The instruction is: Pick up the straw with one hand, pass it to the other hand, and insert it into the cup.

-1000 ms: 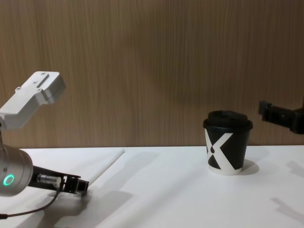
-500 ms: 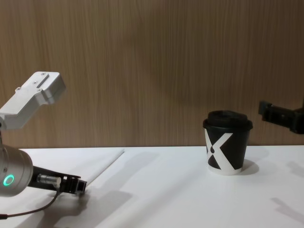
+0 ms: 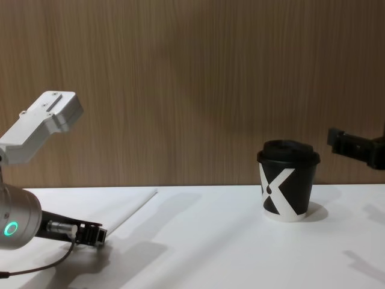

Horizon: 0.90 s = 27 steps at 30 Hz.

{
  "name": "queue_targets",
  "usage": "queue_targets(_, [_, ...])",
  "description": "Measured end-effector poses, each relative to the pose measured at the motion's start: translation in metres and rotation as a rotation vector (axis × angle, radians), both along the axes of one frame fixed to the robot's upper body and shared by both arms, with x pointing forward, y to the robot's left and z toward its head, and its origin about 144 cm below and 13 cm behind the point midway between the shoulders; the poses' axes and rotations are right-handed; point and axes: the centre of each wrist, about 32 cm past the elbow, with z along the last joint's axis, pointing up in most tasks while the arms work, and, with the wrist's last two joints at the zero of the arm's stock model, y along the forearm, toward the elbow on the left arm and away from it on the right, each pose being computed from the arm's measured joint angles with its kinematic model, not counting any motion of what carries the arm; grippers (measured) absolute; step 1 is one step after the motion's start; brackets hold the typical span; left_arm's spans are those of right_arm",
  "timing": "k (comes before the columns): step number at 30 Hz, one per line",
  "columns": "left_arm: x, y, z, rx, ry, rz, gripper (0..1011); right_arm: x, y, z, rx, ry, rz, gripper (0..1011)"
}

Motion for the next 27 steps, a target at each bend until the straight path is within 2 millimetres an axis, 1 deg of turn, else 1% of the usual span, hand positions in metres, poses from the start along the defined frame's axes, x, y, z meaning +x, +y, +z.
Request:
queue_targets(8, [0.0000, 0.0000, 0.0000, 0.000, 0.000, 0.000, 267, 0.0000, 0.0000, 0.0000, 0.000, 0.000, 0.000, 1001])
queue_targets(13, [0.0000, 0.0000, 0.0000, 0.000, 0.000, 0.000, 210, 0.0000, 0.0000, 0.0000, 0.000, 0.000, 0.000, 1001])
queue_targets(15, [0.0000, 0.0000, 0.0000, 0.000, 0.000, 0.000, 159, 0.0000, 0.0000, 0.0000, 0.000, 0.000, 0.000, 1001])
queue_targets(17, [0.0000, 0.0000, 0.0000, 0.000, 0.000, 0.000, 147, 0.0000, 0.0000, 0.0000, 0.000, 0.000, 0.000, 1001])
queue_targets(18, [0.0000, 0.0000, 0.0000, 0.000, 0.000, 0.000, 104, 0.0000, 0.0000, 0.0000, 0.000, 0.000, 0.000, 1001])
queue_targets(20, [0.0000, 0.0000, 0.0000, 0.001, 0.000, 0.000, 74, 0.0000, 0.0000, 0.0000, 0.000, 0.000, 0.000, 1001])
queue_targets(27, [0.0000, 0.0000, 0.0001, 0.001, 0.000, 0.001, 22, 0.0000, 0.0000, 0.0000, 0.000, 0.000, 0.000, 1001])
